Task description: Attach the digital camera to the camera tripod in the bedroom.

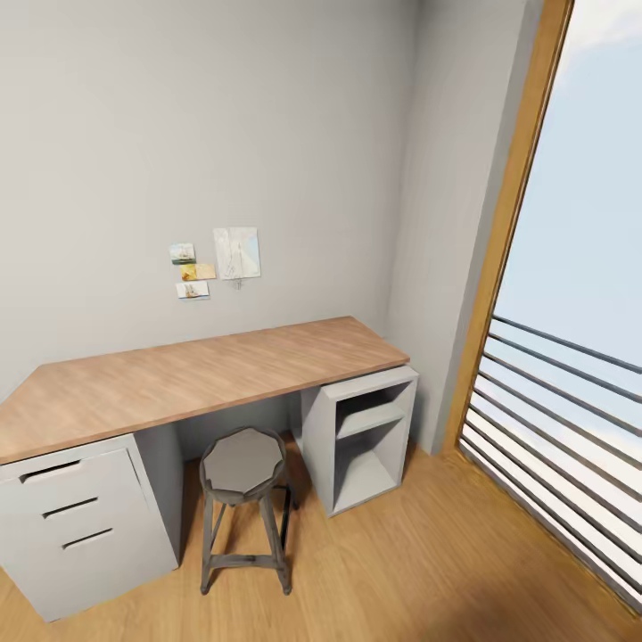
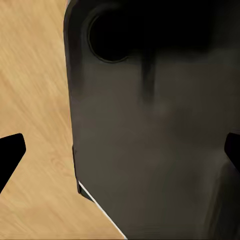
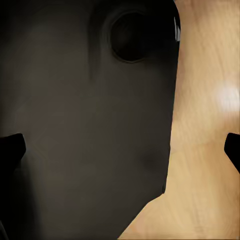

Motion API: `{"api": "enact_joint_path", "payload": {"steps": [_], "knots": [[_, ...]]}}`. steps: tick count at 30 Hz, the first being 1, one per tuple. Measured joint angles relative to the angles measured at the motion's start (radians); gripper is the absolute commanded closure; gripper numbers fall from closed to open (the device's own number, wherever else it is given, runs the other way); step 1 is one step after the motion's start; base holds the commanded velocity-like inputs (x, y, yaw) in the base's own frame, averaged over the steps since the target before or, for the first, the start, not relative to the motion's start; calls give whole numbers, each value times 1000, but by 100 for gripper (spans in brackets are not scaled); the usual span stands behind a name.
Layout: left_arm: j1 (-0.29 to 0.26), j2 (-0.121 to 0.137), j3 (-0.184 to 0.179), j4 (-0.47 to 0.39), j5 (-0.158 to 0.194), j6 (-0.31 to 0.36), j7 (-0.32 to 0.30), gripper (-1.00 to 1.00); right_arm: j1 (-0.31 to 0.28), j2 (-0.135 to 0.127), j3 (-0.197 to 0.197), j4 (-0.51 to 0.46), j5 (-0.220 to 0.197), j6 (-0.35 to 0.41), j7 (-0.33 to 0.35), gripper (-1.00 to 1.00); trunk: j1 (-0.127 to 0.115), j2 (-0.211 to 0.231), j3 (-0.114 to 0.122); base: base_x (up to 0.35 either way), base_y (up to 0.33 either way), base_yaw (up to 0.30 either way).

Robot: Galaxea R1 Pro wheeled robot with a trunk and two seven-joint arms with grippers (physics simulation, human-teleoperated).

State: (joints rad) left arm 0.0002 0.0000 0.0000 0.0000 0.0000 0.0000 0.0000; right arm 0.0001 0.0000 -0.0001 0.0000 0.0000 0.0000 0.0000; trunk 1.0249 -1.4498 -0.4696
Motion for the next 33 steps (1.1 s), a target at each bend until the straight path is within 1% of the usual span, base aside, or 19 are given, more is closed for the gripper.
{"api": "enact_joint_path", "payload": {"steps": [2, 4, 8, 33], "knots": [[11, 11, 1, -2, 6, 0, 6, -100, -11, 11, 1, -12, -1, -9, 10, -100, 0, 0, 0, 0, 0, 0], [21, 22, 0, -2, 3, -1, 5, -100, -23, 12, 0, -23, -2, -9, 9, -100, 0, 0, 0, 0, 0, 0], [21, 44, 0, -2, 3, -1, 5, -100, -39, 12, 0, -26, -2, -9, 9, -100, 0, 0, 0, 0, 0, 0], [21, 44, 0, -2, 3, -1, 5, -100, -39, 12, 0, -26, -2, -9, 9, -100, 0, 0, 0, 0, 0, 0]]}}
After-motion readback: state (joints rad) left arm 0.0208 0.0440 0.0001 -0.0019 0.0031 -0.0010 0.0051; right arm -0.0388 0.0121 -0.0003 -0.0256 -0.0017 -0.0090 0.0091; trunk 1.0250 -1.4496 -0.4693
